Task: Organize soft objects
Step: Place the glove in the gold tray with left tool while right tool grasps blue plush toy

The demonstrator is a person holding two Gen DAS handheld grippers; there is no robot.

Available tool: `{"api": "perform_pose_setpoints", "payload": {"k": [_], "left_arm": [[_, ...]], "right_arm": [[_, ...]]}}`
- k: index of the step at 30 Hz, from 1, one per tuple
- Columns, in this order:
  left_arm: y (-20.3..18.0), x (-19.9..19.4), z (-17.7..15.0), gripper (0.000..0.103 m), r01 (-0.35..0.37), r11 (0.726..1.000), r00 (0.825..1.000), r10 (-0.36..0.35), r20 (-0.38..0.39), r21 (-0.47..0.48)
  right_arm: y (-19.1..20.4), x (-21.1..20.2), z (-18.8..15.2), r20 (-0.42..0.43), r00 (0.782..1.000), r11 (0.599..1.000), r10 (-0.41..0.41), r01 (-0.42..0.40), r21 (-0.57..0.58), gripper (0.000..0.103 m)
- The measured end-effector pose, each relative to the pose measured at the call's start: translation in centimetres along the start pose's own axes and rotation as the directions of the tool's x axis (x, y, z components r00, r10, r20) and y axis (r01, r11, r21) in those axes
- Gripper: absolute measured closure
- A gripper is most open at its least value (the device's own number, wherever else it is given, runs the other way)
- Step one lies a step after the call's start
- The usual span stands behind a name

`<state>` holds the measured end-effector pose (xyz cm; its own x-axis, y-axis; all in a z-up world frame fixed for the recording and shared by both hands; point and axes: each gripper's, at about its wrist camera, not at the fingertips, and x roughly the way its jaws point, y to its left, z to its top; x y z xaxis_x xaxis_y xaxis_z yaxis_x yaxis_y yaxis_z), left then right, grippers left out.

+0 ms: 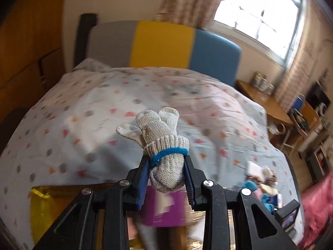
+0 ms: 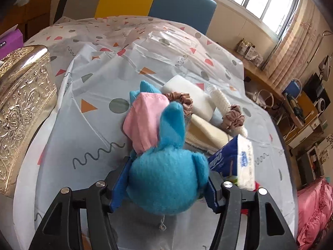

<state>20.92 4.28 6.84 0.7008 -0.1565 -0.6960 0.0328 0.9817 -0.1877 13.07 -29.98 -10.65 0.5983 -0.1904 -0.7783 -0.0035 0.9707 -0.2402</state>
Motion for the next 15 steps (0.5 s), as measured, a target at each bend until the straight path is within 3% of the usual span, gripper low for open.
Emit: {"api": "perform_pose_setpoints", "payload": {"k": [7, 11, 15], "left_arm": [[11.2, -0.8, -6.6, 0.071, -0.118, 0.982, 0.991, 0.107, -0.082, -0.15], [14.2, -0.1, -10.8, 0.071, -0.149, 0.967, 0.981, 0.118, -0.156, -0.205], [14.9, 2.2, -13.4, 0.071, -0.148, 0.961, 0.971, 0.096, -0.217, -0.235]], "right_arm": [[0.3, 0.4, -0.3, -0.011, 1.0, 1.0, -0.022, 0.022, 0.009, 0.041], [-0.2, 0.3, -0.3, -0.016, 1.0, 0.999, 0.007, -0.006, 0.048, 0.04], [-0.6, 0.2, -0.2, -0.013, 0.999, 0.996, 0.029, -0.028, 0.086, 0.038]]}}
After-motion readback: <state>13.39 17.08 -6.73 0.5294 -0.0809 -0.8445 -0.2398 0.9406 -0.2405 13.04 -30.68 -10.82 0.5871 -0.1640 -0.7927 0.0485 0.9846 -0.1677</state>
